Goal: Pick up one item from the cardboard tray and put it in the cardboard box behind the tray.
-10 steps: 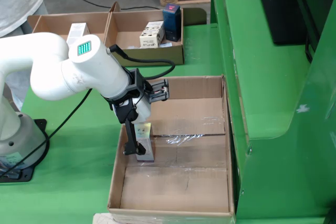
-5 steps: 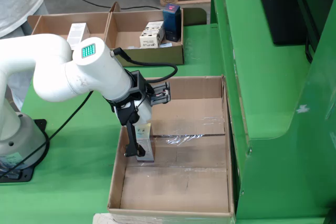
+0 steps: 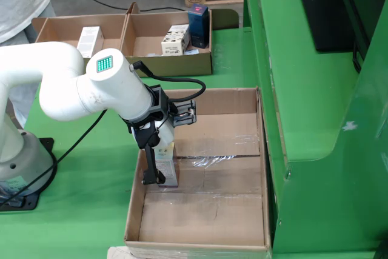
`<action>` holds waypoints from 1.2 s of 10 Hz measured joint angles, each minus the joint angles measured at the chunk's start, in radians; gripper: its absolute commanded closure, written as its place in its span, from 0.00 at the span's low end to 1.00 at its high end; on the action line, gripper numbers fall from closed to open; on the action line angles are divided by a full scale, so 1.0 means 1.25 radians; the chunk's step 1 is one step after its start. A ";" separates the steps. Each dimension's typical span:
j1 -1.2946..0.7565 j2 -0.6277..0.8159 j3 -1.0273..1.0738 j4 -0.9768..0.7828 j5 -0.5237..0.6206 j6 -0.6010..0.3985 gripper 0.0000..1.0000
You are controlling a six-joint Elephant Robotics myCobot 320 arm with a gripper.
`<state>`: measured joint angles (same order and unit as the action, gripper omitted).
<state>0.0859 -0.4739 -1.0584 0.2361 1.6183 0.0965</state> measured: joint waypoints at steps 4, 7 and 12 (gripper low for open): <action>-0.001 0.000 -0.031 0.022 0.003 0.005 0.00; -0.001 -0.018 -0.025 0.022 0.004 0.010 0.00; -0.003 -0.042 -0.017 0.028 0.005 0.011 0.00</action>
<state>0.0827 -0.5260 -1.0798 0.2714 1.6244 0.1103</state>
